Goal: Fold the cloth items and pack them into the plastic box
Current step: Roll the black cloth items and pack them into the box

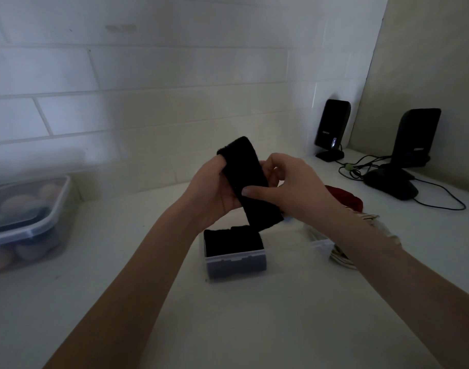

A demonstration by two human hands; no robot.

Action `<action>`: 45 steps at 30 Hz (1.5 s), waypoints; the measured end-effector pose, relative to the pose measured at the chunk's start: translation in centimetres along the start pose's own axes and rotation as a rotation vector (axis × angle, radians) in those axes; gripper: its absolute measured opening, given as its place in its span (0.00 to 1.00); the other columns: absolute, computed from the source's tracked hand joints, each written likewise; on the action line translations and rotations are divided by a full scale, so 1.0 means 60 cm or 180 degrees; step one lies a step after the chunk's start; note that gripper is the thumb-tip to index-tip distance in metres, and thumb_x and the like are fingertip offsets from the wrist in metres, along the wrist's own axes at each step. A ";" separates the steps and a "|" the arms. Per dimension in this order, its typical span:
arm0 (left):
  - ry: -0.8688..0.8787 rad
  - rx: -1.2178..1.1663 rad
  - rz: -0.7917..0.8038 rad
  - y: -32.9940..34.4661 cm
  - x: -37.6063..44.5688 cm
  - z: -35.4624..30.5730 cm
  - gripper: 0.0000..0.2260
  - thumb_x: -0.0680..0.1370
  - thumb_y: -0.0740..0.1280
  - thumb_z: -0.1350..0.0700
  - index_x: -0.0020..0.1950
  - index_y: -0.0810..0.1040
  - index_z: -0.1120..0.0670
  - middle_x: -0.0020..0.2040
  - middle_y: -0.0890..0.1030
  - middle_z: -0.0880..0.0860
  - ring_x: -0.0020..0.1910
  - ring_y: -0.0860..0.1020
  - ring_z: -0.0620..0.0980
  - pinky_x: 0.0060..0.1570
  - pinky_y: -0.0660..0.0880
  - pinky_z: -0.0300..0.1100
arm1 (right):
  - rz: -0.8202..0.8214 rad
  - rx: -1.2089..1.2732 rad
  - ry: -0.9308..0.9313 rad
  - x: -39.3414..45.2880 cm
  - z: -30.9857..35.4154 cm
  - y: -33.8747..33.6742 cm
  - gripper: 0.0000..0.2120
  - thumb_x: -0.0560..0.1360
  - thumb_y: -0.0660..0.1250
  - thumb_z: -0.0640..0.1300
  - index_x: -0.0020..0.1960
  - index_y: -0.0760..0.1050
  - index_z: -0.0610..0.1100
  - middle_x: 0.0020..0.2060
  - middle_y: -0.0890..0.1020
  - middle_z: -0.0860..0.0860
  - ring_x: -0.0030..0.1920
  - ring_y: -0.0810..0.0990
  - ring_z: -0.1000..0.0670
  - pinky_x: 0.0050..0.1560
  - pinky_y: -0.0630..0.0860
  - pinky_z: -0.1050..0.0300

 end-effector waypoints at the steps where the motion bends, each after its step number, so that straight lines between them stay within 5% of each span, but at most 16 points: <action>1: -0.0022 0.0006 0.0022 -0.001 0.000 0.001 0.21 0.81 0.50 0.51 0.59 0.76 0.63 0.52 0.82 0.58 0.47 0.81 0.53 0.49 0.78 0.47 | 0.0029 -0.0010 0.0007 -0.001 0.000 -0.001 0.17 0.64 0.77 0.47 0.39 0.69 0.44 0.29 0.72 0.60 0.31 0.73 0.60 0.27 0.67 0.76; 5: -0.0053 -0.0073 0.0129 -0.002 0.001 0.004 0.18 0.80 0.51 0.55 0.63 0.72 0.62 0.57 0.79 0.58 0.53 0.80 0.56 0.48 0.79 0.48 | 0.0259 -0.0037 0.0098 -0.002 0.001 -0.003 0.19 0.66 0.76 0.49 0.51 0.71 0.46 0.30 0.73 0.57 0.32 0.74 0.59 0.26 0.67 0.77; 11: -0.0263 -0.0337 0.0617 -0.003 -0.007 -0.009 0.21 0.67 0.57 0.58 0.57 0.75 0.60 0.49 0.81 0.59 0.43 0.83 0.54 0.43 0.81 0.45 | -0.0074 0.0591 0.0204 0.009 -0.002 -0.015 0.09 0.69 0.73 0.47 0.44 0.77 0.44 0.30 0.73 0.51 0.25 0.72 0.61 0.25 0.66 0.72; 15: -0.0167 0.0454 0.0664 0.006 -0.008 0.000 0.17 0.72 0.69 0.57 0.59 0.76 0.58 0.53 0.84 0.57 0.53 0.82 0.54 0.49 0.80 0.43 | -0.0028 0.0764 0.0204 0.009 0.003 -0.023 0.14 0.71 0.71 0.47 0.49 0.77 0.38 0.29 0.77 0.57 0.23 0.72 0.63 0.26 0.70 0.71; 19: -0.0172 0.0727 0.0672 0.012 -0.013 0.011 0.13 0.72 0.67 0.58 0.55 0.78 0.57 0.49 0.85 0.56 0.52 0.83 0.54 0.55 0.79 0.45 | 0.0075 0.0943 0.0222 0.007 0.008 -0.021 0.15 0.70 0.71 0.47 0.48 0.74 0.36 0.35 0.81 0.51 0.32 0.78 0.55 0.29 0.74 0.63; 22: -0.0186 0.0658 0.0770 0.013 -0.017 0.008 0.08 0.78 0.60 0.63 0.54 0.77 0.58 0.44 0.86 0.55 0.46 0.84 0.53 0.49 0.81 0.44 | 0.0322 0.1333 0.0334 0.006 0.006 -0.020 0.25 0.69 0.72 0.49 0.55 0.70 0.31 0.38 0.82 0.45 0.31 0.77 0.45 0.28 0.73 0.59; 25: -0.0210 0.0630 0.0905 0.020 -0.022 0.004 0.09 0.79 0.58 0.65 0.52 0.77 0.58 0.40 0.85 0.55 0.41 0.85 0.53 0.44 0.82 0.42 | 0.0761 0.1533 0.0385 0.005 -0.002 -0.018 0.29 0.66 0.74 0.53 0.60 0.72 0.41 0.50 0.85 0.45 0.49 0.83 0.39 0.52 0.79 0.47; 28: -0.0278 0.0732 0.1072 0.029 -0.028 0.002 0.07 0.76 0.63 0.63 0.53 0.76 0.58 0.39 0.84 0.54 0.38 0.84 0.51 0.41 0.81 0.41 | 0.0933 0.1785 0.0273 0.002 -0.002 -0.021 0.23 0.65 0.72 0.48 0.59 0.76 0.46 0.50 0.85 0.50 0.54 0.83 0.51 0.56 0.78 0.54; 32: -0.0286 0.0918 0.1322 0.035 -0.034 0.003 0.13 0.69 0.68 0.63 0.53 0.76 0.59 0.42 0.84 0.50 0.43 0.84 0.49 0.46 0.80 0.41 | 0.0543 0.1748 0.0352 0.001 0.004 -0.029 0.16 0.65 0.73 0.47 0.51 0.79 0.43 0.42 0.87 0.48 0.46 0.85 0.51 0.53 0.79 0.54; 37: -0.0447 0.1000 0.1252 0.035 -0.034 0.009 0.07 0.75 0.64 0.65 0.53 0.76 0.62 0.44 0.85 0.55 0.46 0.84 0.52 0.46 0.80 0.40 | 0.0165 0.1739 0.0377 0.001 0.011 -0.028 0.11 0.71 0.71 0.45 0.49 0.76 0.40 0.38 0.86 0.46 0.40 0.86 0.51 0.42 0.81 0.62; 41: -0.0452 0.1223 0.1172 0.037 -0.036 0.008 0.05 0.77 0.64 0.63 0.50 0.78 0.60 0.40 0.85 0.54 0.41 0.84 0.50 0.40 0.80 0.37 | 0.0781 0.2317 0.0374 0.001 0.011 -0.033 0.23 0.68 0.68 0.48 0.60 0.71 0.40 0.53 0.83 0.45 0.52 0.84 0.46 0.53 0.80 0.52; 45: -0.0343 0.1698 0.1032 0.042 -0.039 0.009 0.07 0.76 0.67 0.57 0.39 0.75 0.57 0.30 0.78 0.51 0.28 0.78 0.47 0.33 0.77 0.37 | 0.1180 0.2543 0.0153 0.000 0.010 -0.040 0.28 0.68 0.69 0.36 0.67 0.67 0.43 0.61 0.79 0.44 0.57 0.81 0.44 0.56 0.79 0.50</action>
Point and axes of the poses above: each hand's wrist, its own x-axis towards the middle knuckle, its own y-axis out of the palm, z = x × y, the point moved 1 cm from there along x, towards the middle knuckle
